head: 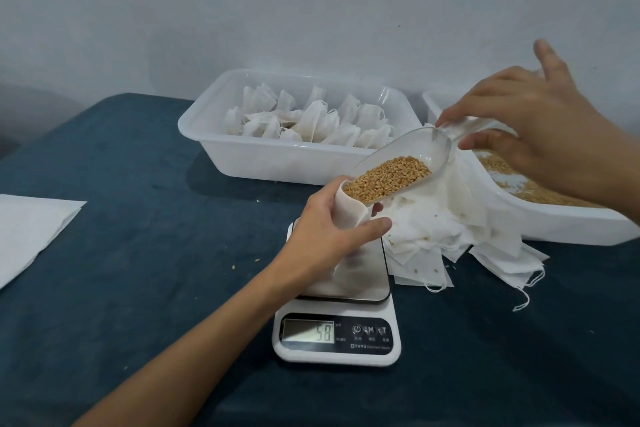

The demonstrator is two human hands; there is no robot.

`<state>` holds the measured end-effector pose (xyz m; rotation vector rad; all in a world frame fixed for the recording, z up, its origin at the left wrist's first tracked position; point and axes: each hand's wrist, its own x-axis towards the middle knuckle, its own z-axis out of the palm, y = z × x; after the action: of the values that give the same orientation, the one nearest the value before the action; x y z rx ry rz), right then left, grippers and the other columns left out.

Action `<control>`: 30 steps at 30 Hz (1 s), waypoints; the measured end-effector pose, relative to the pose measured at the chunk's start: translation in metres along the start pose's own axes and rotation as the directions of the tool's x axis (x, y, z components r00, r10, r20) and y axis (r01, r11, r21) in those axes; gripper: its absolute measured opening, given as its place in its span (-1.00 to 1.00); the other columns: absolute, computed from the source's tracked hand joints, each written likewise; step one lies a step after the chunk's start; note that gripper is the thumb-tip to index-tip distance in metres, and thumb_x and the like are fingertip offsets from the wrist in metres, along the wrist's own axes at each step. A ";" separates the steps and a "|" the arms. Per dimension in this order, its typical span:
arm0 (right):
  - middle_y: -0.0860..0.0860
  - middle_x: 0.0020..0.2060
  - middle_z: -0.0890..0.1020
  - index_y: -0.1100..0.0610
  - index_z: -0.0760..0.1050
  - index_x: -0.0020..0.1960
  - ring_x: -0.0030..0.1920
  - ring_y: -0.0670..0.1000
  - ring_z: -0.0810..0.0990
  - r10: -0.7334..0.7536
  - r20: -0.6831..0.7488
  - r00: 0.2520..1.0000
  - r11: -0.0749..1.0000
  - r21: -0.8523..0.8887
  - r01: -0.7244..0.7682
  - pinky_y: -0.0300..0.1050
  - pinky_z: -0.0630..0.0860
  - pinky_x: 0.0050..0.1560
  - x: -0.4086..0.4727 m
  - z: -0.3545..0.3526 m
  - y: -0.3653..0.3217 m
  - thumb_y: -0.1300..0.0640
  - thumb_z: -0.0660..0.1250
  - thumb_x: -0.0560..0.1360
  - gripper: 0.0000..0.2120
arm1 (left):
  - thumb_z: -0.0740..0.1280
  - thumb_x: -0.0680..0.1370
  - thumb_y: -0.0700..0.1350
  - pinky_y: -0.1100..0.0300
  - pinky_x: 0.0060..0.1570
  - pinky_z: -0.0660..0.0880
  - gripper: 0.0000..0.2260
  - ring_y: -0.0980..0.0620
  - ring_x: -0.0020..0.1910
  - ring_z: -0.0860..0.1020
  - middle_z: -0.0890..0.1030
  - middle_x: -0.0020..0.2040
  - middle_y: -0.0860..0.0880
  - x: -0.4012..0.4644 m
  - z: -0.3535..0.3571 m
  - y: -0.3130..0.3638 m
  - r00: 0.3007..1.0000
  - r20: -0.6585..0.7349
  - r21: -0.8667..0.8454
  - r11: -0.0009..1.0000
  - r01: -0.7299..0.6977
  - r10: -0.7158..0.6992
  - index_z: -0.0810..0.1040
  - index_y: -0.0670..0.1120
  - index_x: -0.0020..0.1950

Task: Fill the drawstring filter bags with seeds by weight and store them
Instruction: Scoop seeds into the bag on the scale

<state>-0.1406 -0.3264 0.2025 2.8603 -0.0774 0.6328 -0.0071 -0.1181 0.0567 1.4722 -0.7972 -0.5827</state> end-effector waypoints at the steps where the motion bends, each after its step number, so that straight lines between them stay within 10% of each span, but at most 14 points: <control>1: 0.02 0.00 0.64 0.05 0.63 0.18 0.22 0.20 0.53 -0.003 0.000 1.000 1.000 -0.003 0.003 0.36 -0.16 0.52 0.000 0.000 0.000 0.16 0.44 0.49 -0.73 | 0.57 0.40 0.09 -0.15 0.38 0.50 -0.45 -0.06 0.28 0.61 0.66 0.25 -0.06 0.000 0.000 0.001 1.000 -0.001 -0.003 1.000 -0.005 0.005 0.55 0.05 0.36; 30: 0.00 0.00 0.63 0.06 0.62 0.20 0.22 0.20 0.52 -0.008 -0.016 1.000 1.000 0.012 0.009 0.42 -0.14 0.51 -0.004 0.004 0.003 0.15 0.42 0.49 -0.72 | 0.61 0.38 0.02 -0.08 0.21 0.62 -0.52 -0.04 0.14 0.69 0.72 0.14 0.01 -0.001 -0.002 0.002 0.999 -0.020 -0.029 0.999 -0.026 0.026 0.58 0.09 0.26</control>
<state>-0.1429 -0.3298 0.1978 2.8656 -0.0591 0.6560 -0.0065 -0.1165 0.0590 1.4367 -0.7884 -0.5575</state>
